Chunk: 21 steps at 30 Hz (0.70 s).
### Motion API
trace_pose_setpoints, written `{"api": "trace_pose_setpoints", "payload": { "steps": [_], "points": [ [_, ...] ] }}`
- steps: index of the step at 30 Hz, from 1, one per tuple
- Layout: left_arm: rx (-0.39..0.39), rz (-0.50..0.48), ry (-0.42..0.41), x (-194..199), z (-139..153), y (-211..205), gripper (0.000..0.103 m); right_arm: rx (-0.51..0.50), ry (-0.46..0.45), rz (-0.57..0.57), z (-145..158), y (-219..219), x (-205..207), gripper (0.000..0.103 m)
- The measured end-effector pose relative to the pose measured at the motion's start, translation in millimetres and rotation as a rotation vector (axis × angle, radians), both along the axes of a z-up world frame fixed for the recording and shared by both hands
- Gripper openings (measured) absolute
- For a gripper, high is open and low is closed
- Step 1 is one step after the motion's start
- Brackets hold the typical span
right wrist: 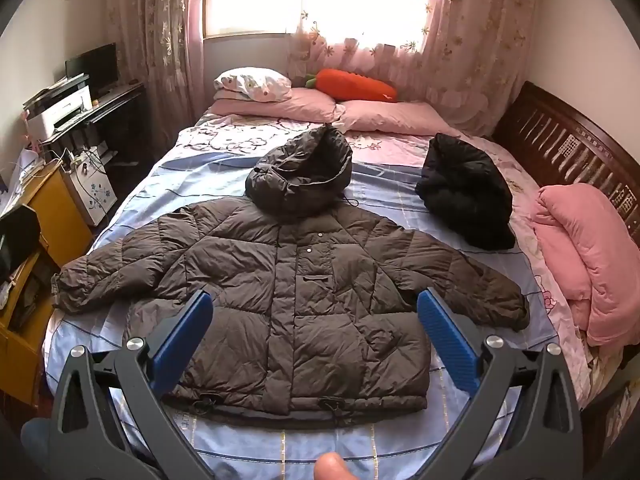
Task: Fold large clothes
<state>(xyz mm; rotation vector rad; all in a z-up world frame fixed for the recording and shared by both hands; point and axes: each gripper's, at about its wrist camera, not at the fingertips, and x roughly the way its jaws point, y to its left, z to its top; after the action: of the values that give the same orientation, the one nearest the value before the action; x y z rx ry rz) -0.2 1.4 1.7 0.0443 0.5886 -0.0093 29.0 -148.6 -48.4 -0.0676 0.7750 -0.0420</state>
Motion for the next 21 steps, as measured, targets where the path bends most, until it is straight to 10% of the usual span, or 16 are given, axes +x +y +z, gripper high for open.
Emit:
{"api": "trace_pose_setpoints", "payload": {
  "steps": [21],
  "points": [
    [0.004,0.001,0.002,-0.2,-0.5,-0.3,0.101,0.004,0.002,0.003,-1.6,0.3,0.2,0.102]
  ]
}}
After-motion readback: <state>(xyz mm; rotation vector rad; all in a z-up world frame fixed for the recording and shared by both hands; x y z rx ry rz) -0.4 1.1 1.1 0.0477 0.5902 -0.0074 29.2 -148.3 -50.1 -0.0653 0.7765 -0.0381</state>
